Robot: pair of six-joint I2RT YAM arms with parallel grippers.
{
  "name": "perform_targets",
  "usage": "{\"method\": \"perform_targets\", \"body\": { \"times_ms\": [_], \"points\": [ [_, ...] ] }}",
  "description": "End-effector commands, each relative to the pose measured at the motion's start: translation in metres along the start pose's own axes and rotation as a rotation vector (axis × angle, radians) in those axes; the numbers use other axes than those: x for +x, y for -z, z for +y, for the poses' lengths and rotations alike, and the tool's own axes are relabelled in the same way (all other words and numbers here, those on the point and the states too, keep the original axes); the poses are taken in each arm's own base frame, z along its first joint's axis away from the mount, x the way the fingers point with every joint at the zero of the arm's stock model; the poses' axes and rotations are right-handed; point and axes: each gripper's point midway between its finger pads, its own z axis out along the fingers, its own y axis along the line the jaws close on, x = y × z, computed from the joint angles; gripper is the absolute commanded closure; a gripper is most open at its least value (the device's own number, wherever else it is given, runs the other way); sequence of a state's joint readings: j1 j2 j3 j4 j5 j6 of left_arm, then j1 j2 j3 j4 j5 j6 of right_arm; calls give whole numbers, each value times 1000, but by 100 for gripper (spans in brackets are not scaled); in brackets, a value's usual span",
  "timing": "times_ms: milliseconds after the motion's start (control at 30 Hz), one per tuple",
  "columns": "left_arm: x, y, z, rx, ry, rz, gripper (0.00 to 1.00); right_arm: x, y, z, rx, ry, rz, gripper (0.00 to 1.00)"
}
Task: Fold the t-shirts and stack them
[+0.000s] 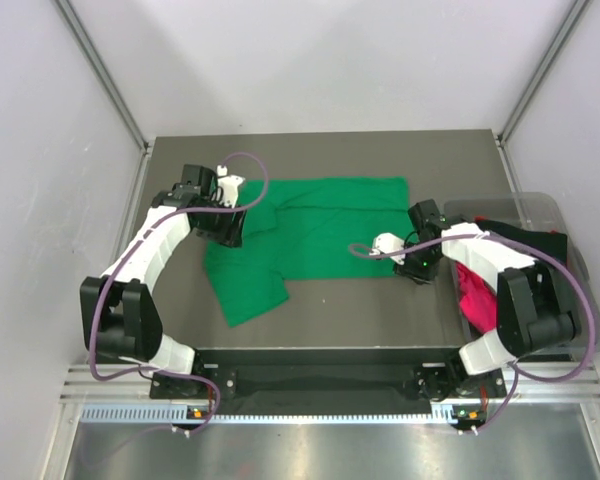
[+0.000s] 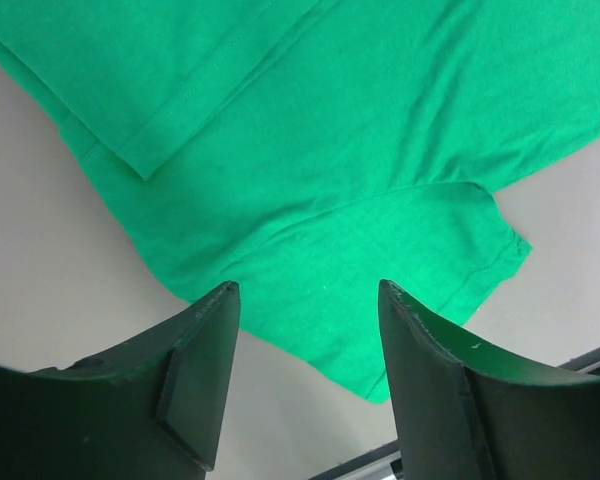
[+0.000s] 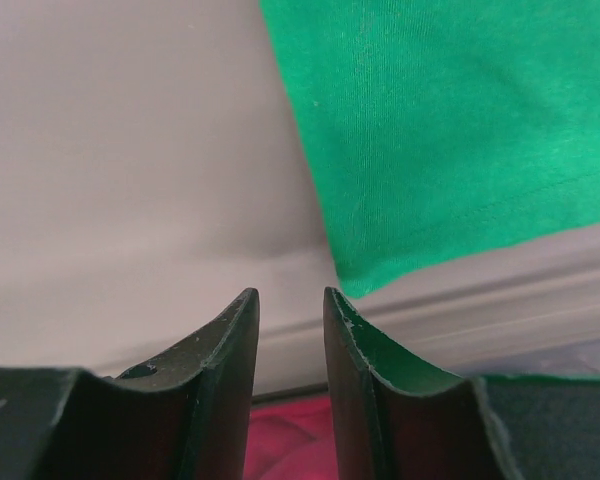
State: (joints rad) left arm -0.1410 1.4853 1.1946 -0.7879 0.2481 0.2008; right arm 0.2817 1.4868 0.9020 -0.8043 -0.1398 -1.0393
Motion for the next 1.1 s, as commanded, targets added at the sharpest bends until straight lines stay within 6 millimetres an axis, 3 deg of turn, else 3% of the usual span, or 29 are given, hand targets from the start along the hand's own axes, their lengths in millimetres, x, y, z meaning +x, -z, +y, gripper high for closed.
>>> {"method": "perform_targets", "body": {
  "times_ms": [0, 333, 433, 467, 533, 600, 700, 833, 933, 1067],
  "points": [
    [5, 10, -7, 24, -33, -4, 37, 1, -8, -12, 15, 7, -9, 67],
    [25, 15, -15, 60, -119, 31, 37, 12, -28, -22, 6, -29, 27, 68],
    [36, 19, -27, 119, -175, 60, 36, 14, -30, -24, 10, -38, 32, 79],
    [45, 21, -34, 147, -188, 95, 34, 13, -31, -24, 15, -46, 32, 90],
    [55, 22, -38, 178, -244, 134, 32, 15, -30, -26, 33, -60, 38, 100],
    [69, 24, -41, 197, -285, 189, 32, 15, -27, -33, 84, -89, 35, 100],
    [85, 27, -38, 189, -314, 249, 32, 9, -13, -45, 175, -125, -1, 100],
    [103, 30, -36, 192, -344, 310, 32, -5, 20, -57, 294, -163, -89, 100],
    [111, 33, -40, 210, -343, 327, 32, -16, 42, -60, 343, -182, -153, 100],
    [121, 31, -48, 246, -334, 360, 29, -26, 57, -58, 347, -209, -207, 100]
  ]
}}
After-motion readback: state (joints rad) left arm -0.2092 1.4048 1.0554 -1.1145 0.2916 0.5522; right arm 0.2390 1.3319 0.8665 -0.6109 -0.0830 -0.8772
